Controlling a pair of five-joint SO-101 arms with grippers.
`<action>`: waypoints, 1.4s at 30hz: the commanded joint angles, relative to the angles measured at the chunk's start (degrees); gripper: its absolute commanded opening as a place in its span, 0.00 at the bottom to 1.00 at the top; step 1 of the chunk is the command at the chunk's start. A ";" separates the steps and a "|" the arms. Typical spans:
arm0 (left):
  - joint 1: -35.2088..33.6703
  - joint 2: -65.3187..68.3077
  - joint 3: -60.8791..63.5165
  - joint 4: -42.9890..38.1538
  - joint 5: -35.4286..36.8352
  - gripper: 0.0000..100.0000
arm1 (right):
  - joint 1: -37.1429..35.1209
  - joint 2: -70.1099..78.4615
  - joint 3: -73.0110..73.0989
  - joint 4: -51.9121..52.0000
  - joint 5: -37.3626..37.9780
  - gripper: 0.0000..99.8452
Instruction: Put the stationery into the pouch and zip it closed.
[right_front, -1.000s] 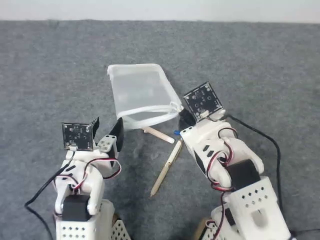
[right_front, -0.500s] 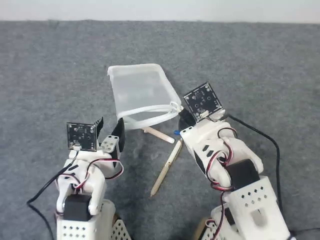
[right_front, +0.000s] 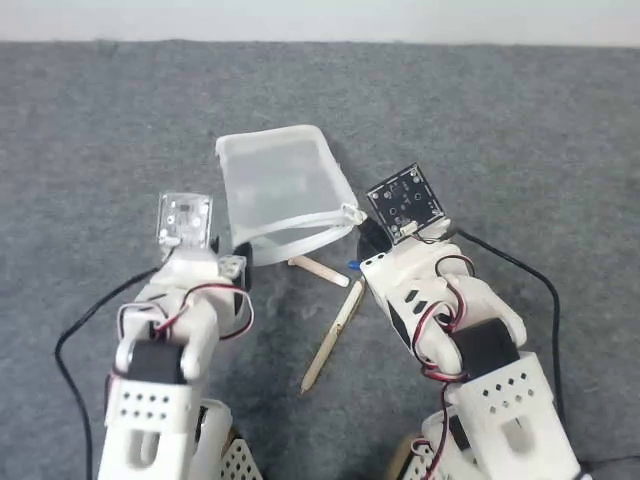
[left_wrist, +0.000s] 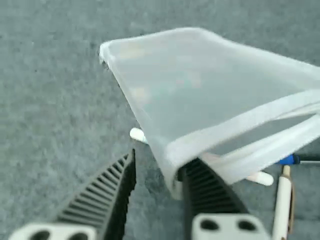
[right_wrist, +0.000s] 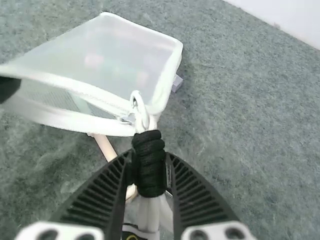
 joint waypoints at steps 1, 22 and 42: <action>-0.26 4.84 -6.11 -1.58 -0.62 0.02 | -0.40 0.22 -0.79 -1.36 -0.18 0.01; -12.40 4.92 -8.84 -0.70 3.96 0.01 | 4.88 0.40 -1.23 0.92 3.60 0.16; -18.20 4.84 -9.63 -0.62 5.63 0.01 | -2.07 31.52 -9.93 1.10 12.22 0.16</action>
